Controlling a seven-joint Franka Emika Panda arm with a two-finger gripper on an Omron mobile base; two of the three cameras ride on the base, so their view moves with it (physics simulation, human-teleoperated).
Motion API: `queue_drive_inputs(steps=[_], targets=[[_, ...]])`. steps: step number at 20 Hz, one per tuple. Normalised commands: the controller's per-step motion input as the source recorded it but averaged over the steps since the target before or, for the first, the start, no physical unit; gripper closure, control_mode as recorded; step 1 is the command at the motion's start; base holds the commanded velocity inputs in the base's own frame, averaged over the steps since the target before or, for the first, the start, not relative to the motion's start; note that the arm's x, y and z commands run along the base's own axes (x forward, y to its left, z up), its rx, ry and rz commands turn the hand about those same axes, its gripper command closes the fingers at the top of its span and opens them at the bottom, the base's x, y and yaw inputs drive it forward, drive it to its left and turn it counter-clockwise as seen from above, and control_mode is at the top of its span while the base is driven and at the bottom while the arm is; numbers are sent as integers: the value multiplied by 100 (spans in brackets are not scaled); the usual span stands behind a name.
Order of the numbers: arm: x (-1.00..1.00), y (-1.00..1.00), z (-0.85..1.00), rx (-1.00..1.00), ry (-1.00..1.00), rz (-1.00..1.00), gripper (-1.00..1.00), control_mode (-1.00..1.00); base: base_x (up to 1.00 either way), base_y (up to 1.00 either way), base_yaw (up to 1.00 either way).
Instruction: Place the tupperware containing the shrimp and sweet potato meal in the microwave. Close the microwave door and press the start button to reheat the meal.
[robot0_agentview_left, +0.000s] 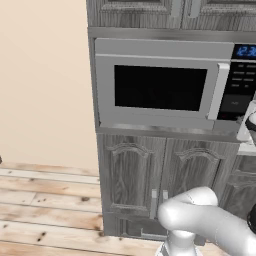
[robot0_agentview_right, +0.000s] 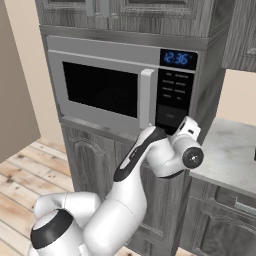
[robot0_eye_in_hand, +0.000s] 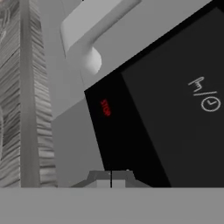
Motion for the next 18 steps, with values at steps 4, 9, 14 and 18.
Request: queue_drive_inputs(steps=[4,9,14,18], targets=[[27,-10,-12,0,-1,-5,100,-100,0,0,0],[35,-11,-8,0,0,-9,100,-100,0,0,0],[46,-17,-1,0,0,-15,100,-100,0,0,0],[49,-25,0,0,0,-17,100,-100,0,0,0]])
